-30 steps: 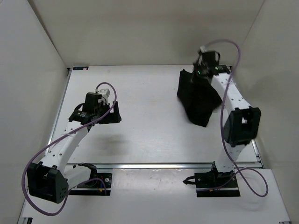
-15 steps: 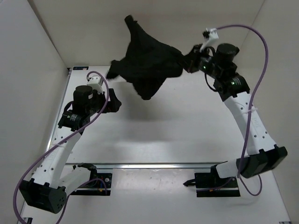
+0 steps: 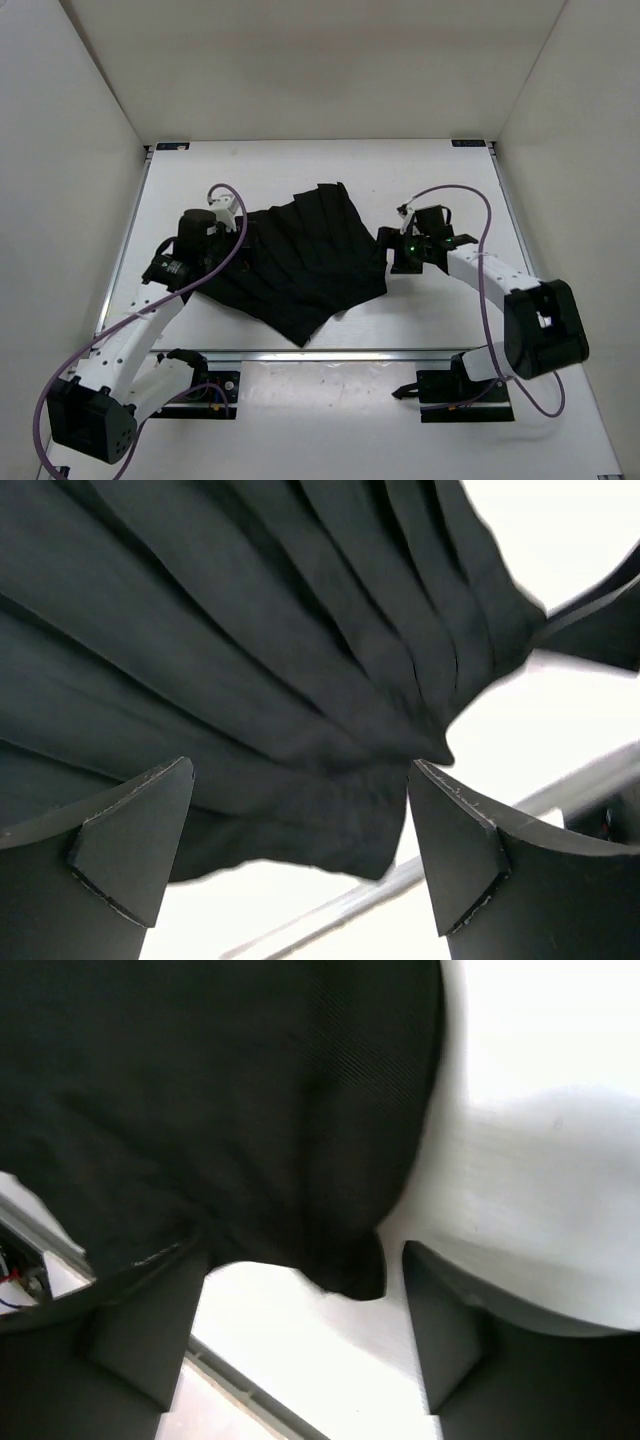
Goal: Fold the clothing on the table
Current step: Flatten the skirt out
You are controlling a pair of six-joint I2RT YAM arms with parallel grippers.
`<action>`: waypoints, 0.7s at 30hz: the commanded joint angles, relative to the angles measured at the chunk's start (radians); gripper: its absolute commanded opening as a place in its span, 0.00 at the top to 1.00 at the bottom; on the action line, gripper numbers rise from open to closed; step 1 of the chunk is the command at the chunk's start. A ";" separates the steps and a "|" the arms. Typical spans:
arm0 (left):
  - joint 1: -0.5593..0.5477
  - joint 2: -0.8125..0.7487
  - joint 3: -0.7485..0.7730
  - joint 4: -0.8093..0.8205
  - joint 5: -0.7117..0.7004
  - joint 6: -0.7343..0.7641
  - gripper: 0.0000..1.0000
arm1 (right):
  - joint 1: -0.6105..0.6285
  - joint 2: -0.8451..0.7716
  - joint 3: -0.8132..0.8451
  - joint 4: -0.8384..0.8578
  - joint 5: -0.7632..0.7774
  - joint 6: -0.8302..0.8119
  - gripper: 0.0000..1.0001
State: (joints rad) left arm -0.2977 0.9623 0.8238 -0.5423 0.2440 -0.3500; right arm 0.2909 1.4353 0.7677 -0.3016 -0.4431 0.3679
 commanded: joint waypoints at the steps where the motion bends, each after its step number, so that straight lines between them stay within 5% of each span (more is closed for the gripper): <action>1: -0.064 -0.022 -0.060 0.016 0.063 -0.066 0.02 | -0.041 -0.147 0.065 0.065 0.012 -0.026 0.13; 5: -0.133 -0.049 -0.199 0.054 0.026 -0.201 0.01 | -0.079 -0.199 0.044 0.018 0.053 -0.069 0.03; 14: -0.132 -0.217 -0.420 0.050 0.037 -0.408 0.09 | -0.069 -0.073 -0.033 0.051 -0.008 -0.136 0.06; 18: -0.124 -0.241 -0.508 0.140 0.043 -0.458 0.12 | -0.015 -0.001 0.001 0.082 0.007 -0.152 0.14; 21: -0.103 -0.247 -0.551 0.188 0.052 -0.474 0.19 | -0.009 0.068 0.033 0.094 -0.009 -0.153 0.33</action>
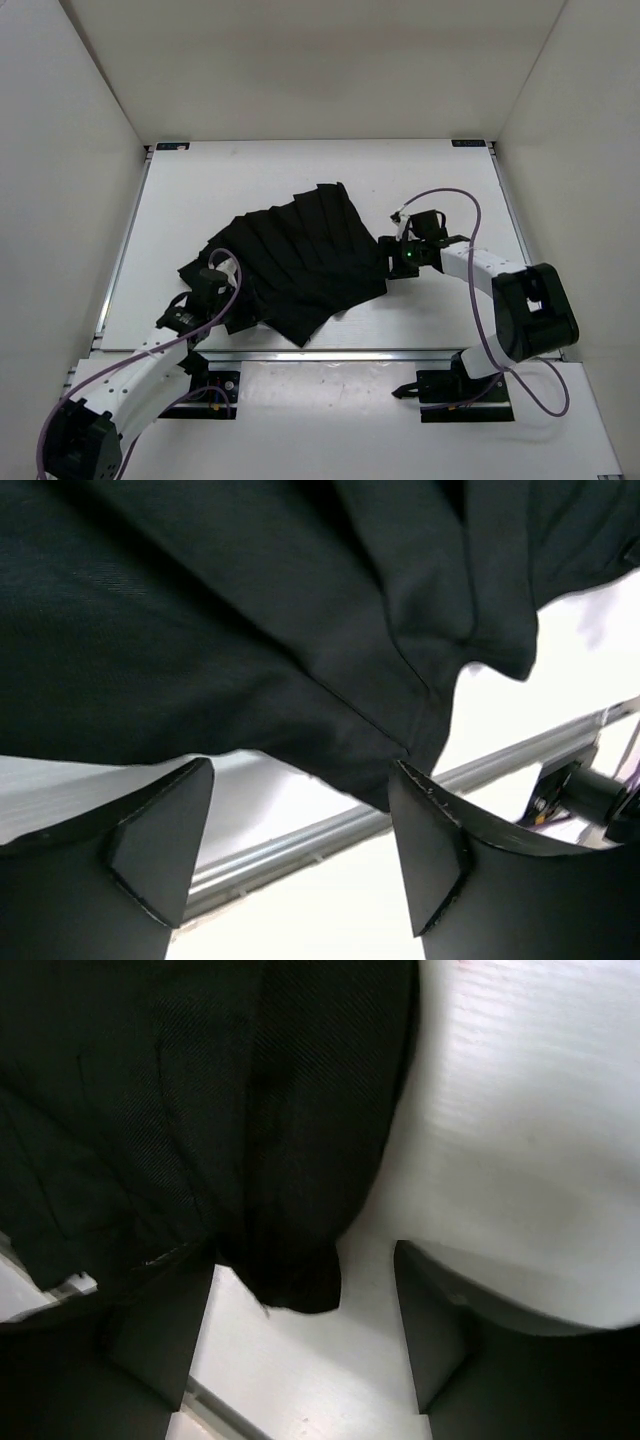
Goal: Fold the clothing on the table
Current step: Flatten the skirt out
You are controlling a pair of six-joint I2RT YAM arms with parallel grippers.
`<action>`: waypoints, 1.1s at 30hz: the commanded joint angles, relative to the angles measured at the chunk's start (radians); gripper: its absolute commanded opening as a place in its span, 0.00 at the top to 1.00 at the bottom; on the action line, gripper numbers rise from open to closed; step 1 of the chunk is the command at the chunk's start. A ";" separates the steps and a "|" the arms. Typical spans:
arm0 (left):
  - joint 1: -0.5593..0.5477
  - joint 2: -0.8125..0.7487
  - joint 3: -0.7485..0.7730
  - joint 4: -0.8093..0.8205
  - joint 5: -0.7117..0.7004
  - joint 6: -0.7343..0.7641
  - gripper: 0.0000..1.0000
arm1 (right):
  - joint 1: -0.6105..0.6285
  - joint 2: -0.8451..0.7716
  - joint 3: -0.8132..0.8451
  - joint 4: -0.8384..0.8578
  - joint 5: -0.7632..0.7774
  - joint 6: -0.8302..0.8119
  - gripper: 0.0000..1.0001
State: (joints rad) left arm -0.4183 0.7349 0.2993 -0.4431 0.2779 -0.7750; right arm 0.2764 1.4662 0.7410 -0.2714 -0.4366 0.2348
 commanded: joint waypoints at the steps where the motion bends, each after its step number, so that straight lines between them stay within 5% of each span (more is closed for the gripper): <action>1: 0.027 -0.022 -0.038 0.113 0.018 -0.059 0.20 | 0.001 0.046 0.070 0.070 -0.024 -0.015 0.44; 5: 0.035 -0.011 -0.054 0.153 -0.009 -0.064 0.23 | 0.006 0.080 0.116 0.095 -0.045 -0.006 0.82; 9: 0.021 0.040 -0.042 0.204 -0.025 -0.063 0.22 | 0.023 0.117 0.191 0.051 -0.030 -0.014 1.00; 16: -0.027 0.228 -0.002 0.285 -0.055 -0.057 0.25 | 0.017 0.109 0.199 0.035 -0.034 -0.020 1.00; 22: -0.004 0.346 0.082 0.271 -0.111 -0.004 0.64 | -0.074 0.030 0.120 -0.009 -0.019 -0.040 1.00; 26: 0.033 0.446 0.200 0.235 -0.123 0.061 0.80 | -0.128 -0.067 0.060 -0.055 -0.034 -0.052 0.99; 32: 0.059 0.670 0.446 0.149 -0.098 0.199 0.75 | -0.082 -0.170 -0.003 -0.164 -0.042 -0.042 1.00; 33: 0.056 0.693 0.484 0.132 -0.100 0.218 0.73 | -0.060 -0.170 -0.005 -0.164 -0.037 -0.035 0.92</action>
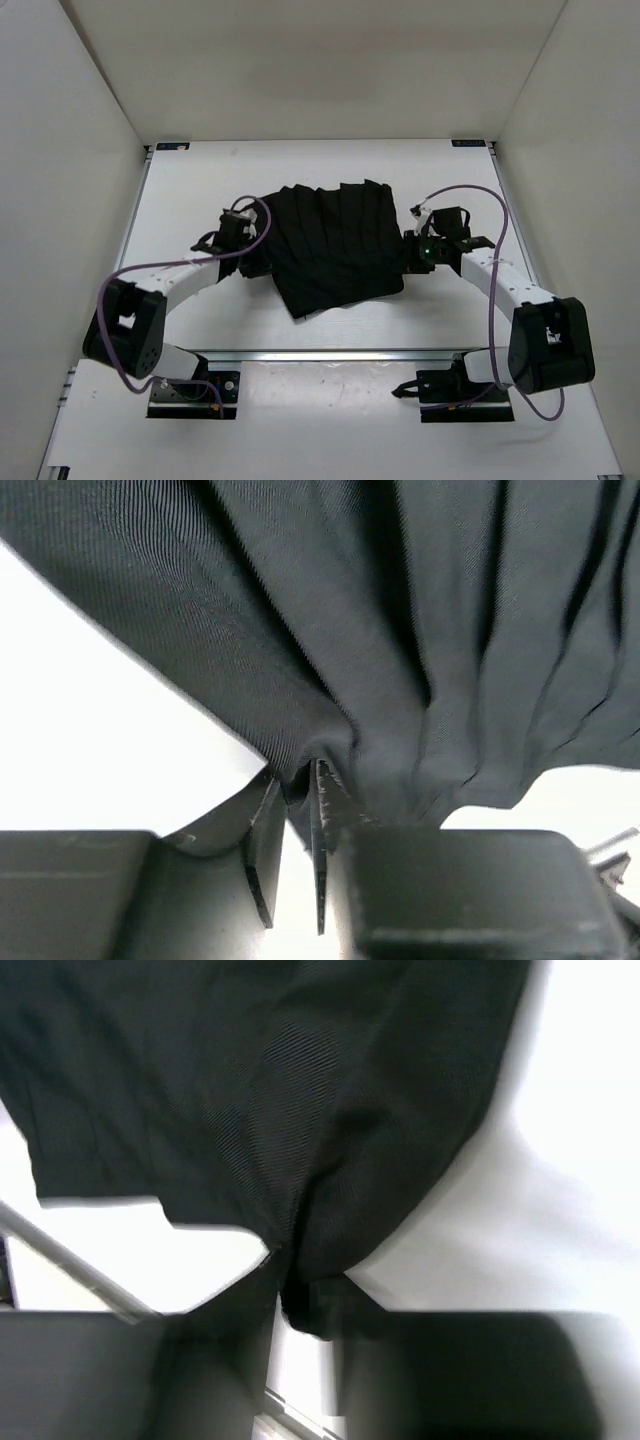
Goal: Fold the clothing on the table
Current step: Flatten the skirt out
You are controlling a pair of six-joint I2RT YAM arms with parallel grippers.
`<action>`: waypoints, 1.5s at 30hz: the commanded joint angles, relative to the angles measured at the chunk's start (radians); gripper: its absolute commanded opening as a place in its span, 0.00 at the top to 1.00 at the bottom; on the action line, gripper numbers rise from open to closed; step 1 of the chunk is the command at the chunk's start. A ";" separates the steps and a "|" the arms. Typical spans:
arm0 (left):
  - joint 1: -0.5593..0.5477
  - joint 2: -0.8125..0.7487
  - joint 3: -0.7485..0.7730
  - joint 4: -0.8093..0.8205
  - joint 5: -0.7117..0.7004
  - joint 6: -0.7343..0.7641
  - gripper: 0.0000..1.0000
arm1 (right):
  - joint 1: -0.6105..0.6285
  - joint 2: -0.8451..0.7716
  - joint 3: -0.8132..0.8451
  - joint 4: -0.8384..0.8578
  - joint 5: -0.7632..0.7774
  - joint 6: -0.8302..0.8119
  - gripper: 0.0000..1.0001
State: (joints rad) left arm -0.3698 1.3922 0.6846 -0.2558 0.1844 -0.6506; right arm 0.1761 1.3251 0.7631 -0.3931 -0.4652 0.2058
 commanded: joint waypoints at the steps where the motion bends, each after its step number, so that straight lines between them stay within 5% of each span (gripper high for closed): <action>1: 0.003 0.063 0.125 -0.074 -0.003 0.107 0.69 | 0.058 -0.041 -0.034 -0.036 0.006 0.009 0.71; 4: 0.000 0.076 0.145 -0.099 -0.002 0.132 0.48 | 0.030 -0.052 -0.061 -0.017 -0.022 0.041 0.38; 8: 0.022 0.054 0.176 -0.180 -0.014 0.170 0.21 | -0.044 -0.099 -0.067 0.002 -0.023 0.052 0.23; 13: -0.026 -0.022 0.144 -0.221 -0.007 0.142 0.14 | -0.084 -0.086 -0.068 0.019 -0.007 0.030 0.22; 21: -0.162 -0.059 -0.083 -0.001 0.046 -0.050 0.17 | -0.047 -0.007 -0.082 0.097 -0.027 0.030 0.31; 26: -0.175 -0.024 -0.115 0.095 0.030 -0.089 0.24 | -0.032 0.062 -0.058 0.094 -0.062 0.026 0.61; 31: -0.176 0.016 -0.126 0.139 0.027 -0.115 0.32 | -0.003 0.071 -0.062 0.080 -0.050 0.029 0.63; 33: -0.184 0.019 -0.129 0.148 0.039 -0.121 0.45 | -0.003 0.069 -0.074 0.100 -0.053 0.035 0.71; 35: -0.175 0.027 -0.132 0.150 0.036 -0.127 0.75 | -0.010 0.083 -0.077 0.109 -0.069 0.038 0.98; 38: -0.138 0.018 -0.103 0.107 0.038 -0.106 1.00 | -0.038 0.105 -0.033 0.099 -0.088 0.029 1.00; 45: 0.098 0.114 0.279 -0.132 0.042 0.133 1.00 | -0.099 0.242 0.360 0.005 -0.139 -0.029 1.00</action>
State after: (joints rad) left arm -0.3901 1.4673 0.7784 -0.2760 0.2615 -0.6586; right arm 0.1234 1.5379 0.9218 -0.4061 -0.6033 0.2287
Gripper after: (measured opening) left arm 0.056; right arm 0.021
